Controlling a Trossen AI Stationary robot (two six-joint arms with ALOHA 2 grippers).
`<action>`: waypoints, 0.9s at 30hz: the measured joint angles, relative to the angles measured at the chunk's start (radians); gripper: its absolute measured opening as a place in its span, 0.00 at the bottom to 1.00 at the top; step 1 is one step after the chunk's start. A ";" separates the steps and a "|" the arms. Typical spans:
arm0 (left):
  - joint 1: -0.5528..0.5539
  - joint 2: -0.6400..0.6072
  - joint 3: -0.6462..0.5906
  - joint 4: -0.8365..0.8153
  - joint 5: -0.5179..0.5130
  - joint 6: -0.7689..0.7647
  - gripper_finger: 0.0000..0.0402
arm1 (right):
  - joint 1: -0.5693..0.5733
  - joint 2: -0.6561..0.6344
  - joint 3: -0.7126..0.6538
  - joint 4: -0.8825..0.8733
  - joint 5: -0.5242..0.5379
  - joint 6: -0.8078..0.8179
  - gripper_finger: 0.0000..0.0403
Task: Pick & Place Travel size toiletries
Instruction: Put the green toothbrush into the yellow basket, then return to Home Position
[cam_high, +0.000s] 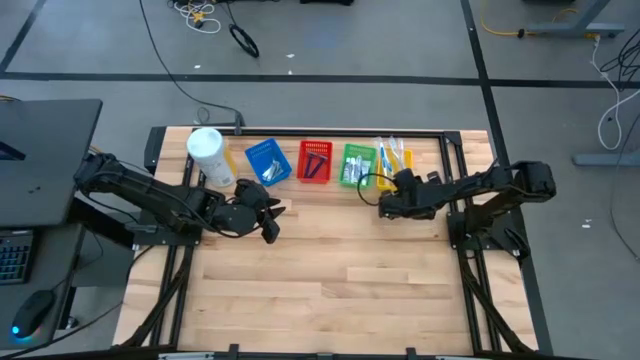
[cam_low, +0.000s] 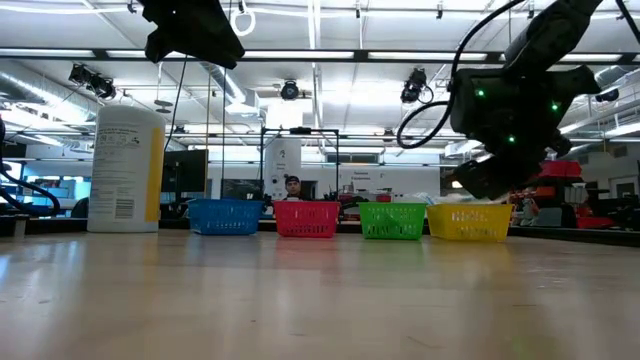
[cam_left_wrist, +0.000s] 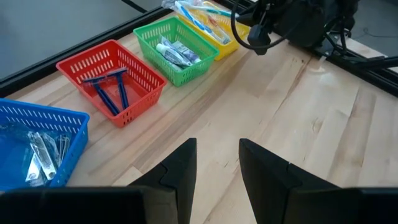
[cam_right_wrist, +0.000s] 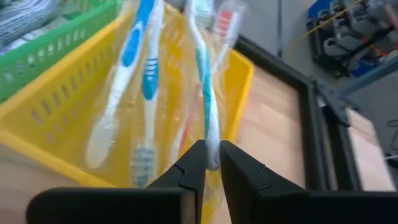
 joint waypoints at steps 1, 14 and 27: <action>0.000 0.000 0.000 0.000 0.000 0.000 0.32 | -0.004 0.000 0.000 0.016 -0.012 -0.013 0.14; 0.000 0.000 0.000 0.000 0.001 0.033 0.32 | -0.006 0.000 0.006 0.065 -0.067 -0.087 0.28; 0.000 0.000 0.000 -0.001 0.016 0.030 0.32 | 0.077 0.000 0.224 0.060 -0.249 -0.366 0.30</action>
